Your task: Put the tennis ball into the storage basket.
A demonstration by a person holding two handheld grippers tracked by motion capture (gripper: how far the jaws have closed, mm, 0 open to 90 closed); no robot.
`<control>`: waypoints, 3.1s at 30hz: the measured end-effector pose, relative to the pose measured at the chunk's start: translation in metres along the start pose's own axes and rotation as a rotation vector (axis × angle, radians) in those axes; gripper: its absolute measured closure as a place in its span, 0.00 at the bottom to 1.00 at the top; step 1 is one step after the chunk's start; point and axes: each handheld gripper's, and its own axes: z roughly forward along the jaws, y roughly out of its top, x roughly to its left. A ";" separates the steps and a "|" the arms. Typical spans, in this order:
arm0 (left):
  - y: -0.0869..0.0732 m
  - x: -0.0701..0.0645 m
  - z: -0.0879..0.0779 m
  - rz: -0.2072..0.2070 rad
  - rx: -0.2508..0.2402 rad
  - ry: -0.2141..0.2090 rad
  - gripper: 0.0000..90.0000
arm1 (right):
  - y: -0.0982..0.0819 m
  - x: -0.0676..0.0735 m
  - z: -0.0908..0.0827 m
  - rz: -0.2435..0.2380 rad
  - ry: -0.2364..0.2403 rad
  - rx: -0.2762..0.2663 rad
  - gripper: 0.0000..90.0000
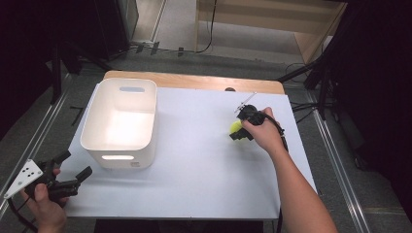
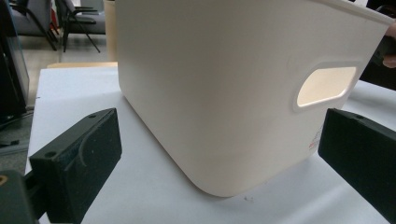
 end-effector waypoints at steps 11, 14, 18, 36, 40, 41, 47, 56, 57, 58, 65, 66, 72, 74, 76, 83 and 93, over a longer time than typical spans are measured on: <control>0.000 0.000 0.000 -0.003 -0.001 0.000 0.00 | 0.002 0.001 -0.006 -0.014 0.004 0.005 0.27; 0.000 0.000 0.000 -0.001 0.001 0.001 0.00 | 0.003 0.001 -0.007 -0.017 0.008 0.006 0.27; 0.000 0.000 0.000 0.000 -0.001 0.001 0.00 | 0.005 0.002 -0.010 -0.031 0.001 0.010 0.27; 0.000 0.000 -0.001 0.001 -0.002 0.000 0.00 | 0.023 0.010 -0.020 -0.078 0.008 -0.002 0.27; 0.000 0.000 -0.001 0.001 -0.003 -0.001 0.00 | 0.029 0.013 -0.022 -0.092 0.012 -0.008 0.27; 0.000 0.000 -0.001 0.000 -0.003 -0.001 0.00 | 0.030 0.014 -0.023 -0.093 0.011 -0.004 0.27; 0.000 0.000 -0.001 -0.001 -0.004 -0.002 0.00 | 0.038 0.019 -0.024 -0.110 0.012 -0.012 0.27; 0.000 0.001 -0.001 -0.004 -0.007 -0.005 0.00 | 0.053 0.027 -0.029 -0.143 0.018 -0.014 0.27; 0.000 0.001 -0.001 -0.005 -0.008 -0.005 0.00 | 0.056 0.029 -0.031 -0.146 0.016 -0.015 0.27; 0.000 0.001 -0.001 -0.005 -0.008 -0.004 0.00 | 0.056 0.029 -0.031 -0.146 0.016 -0.015 0.27; 0.000 0.001 -0.002 -0.005 -0.010 -0.006 0.00 | 0.067 0.034 -0.034 -0.164 0.019 -0.021 0.27; 0.000 0.001 -0.002 -0.007 -0.010 -0.006 0.00 | 0.070 0.036 -0.035 -0.170 0.021 -0.021 0.27; 0.000 0.001 -0.002 -0.010 -0.011 -0.006 0.00 | 0.078 0.040 -0.036 -0.185 0.023 -0.023 0.27; 0.000 0.001 -0.002 -0.015 -0.015 -0.006 0.00 | 0.080 0.041 -0.036 -0.192 0.023 -0.024 0.27; 0.000 0.001 -0.002 -0.016 -0.015 -0.006 0.00 | 0.083 0.042 -0.038 -0.198 0.022 -0.024 0.27; 0.000 0.001 -0.002 -0.017 -0.016 -0.007 0.00 | 0.092 0.047 -0.041 -0.214 0.031 -0.028 0.27; 0.000 0.001 -0.002 -0.014 -0.015 -0.008 0.00 | 0.102 0.054 -0.043 -0.227 0.033 -0.032 0.27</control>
